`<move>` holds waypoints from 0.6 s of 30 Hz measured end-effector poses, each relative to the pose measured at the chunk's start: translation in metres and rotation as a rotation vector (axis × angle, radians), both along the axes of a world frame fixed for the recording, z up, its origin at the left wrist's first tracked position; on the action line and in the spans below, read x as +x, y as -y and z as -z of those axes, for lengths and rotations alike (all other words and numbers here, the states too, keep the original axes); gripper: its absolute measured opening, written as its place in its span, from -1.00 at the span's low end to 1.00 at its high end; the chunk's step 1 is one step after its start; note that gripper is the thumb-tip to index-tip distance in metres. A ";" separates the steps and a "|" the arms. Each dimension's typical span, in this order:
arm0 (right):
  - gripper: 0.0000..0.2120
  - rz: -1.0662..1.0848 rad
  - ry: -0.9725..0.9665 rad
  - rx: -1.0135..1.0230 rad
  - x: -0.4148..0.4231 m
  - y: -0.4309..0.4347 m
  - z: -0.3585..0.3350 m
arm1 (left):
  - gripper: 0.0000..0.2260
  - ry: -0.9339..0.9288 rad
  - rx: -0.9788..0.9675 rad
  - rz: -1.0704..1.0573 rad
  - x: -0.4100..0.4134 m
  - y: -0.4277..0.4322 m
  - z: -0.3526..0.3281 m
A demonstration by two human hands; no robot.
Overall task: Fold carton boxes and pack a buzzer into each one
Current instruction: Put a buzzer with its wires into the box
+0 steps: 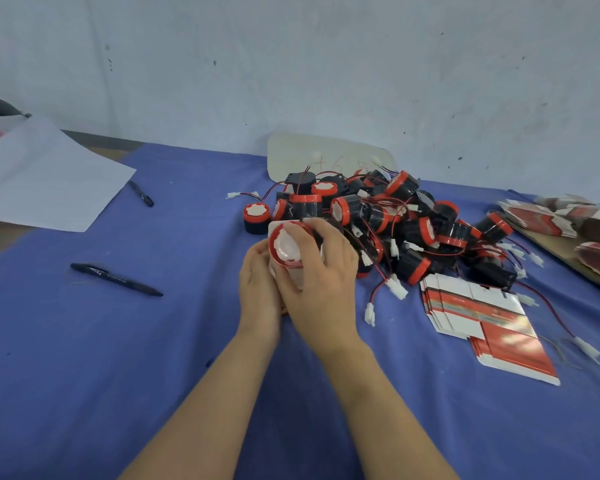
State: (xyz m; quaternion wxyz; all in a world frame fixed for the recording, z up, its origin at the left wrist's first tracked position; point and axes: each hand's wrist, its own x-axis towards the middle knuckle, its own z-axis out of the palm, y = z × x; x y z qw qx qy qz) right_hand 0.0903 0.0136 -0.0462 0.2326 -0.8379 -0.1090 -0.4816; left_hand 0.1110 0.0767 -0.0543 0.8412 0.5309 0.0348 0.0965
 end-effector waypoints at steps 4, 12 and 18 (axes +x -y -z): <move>-0.62 0.067 -0.210 -0.073 0.002 0.009 0.010 | -0.76 -0.001 0.056 -0.041 0.004 0.000 0.002; -0.63 0.192 -0.430 0.164 0.010 0.033 0.012 | -0.76 -0.030 0.316 -0.118 0.009 -0.004 0.012; -0.66 0.108 -0.578 0.547 0.017 0.046 0.010 | -0.69 -0.133 0.504 -0.083 0.010 -0.003 0.017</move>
